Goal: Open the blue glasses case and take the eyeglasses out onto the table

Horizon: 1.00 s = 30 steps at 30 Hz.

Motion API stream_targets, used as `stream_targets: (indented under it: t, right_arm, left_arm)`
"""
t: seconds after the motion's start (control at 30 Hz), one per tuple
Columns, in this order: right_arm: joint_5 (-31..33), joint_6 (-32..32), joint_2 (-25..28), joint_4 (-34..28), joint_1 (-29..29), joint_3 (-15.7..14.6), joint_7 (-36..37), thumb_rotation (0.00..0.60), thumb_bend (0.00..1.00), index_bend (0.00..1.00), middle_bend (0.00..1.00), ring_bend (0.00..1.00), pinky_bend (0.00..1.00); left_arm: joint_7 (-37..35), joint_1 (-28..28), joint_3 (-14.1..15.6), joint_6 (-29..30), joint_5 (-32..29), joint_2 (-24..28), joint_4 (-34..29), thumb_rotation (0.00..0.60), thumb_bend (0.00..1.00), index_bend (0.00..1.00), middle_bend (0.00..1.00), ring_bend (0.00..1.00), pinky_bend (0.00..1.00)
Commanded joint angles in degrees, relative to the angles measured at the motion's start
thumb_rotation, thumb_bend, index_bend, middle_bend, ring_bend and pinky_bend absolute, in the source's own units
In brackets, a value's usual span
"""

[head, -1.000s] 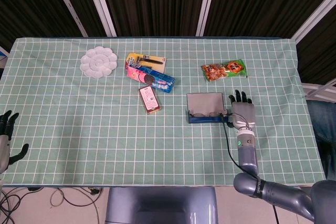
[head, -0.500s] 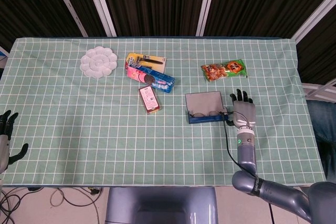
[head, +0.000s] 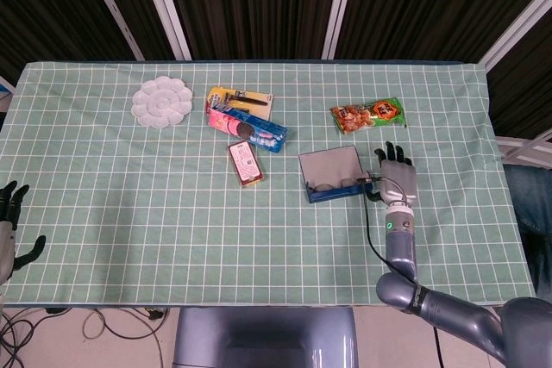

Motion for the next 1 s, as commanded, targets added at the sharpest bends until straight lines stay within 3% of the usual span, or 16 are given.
stream_targets:
  t: [0.03, 1.0]
  right_arm:
    - [0.19, -0.28, -0.46, 0.91, 0.38, 0.41, -0.07, 0.600, 0.23, 0.18, 0.07, 0.00, 0.20]
    - [0.84, -8.89, -5.12, 11.81, 6.56, 6.04, 4.92, 0.600, 0.23, 0.18, 0.07, 0.00, 0.20]
  left_arm:
    - [0.00, 0.00, 0.00, -0.03, -0.03, 0.01, -0.01, 0.600, 0.30, 0.05, 0.00, 0.00, 0.00]
    - [-0.49, 0.18, -0.25, 0.39, -0.12, 0.05, 0.17, 0.600, 0.30, 0.05, 0.00, 0.00, 0.00]
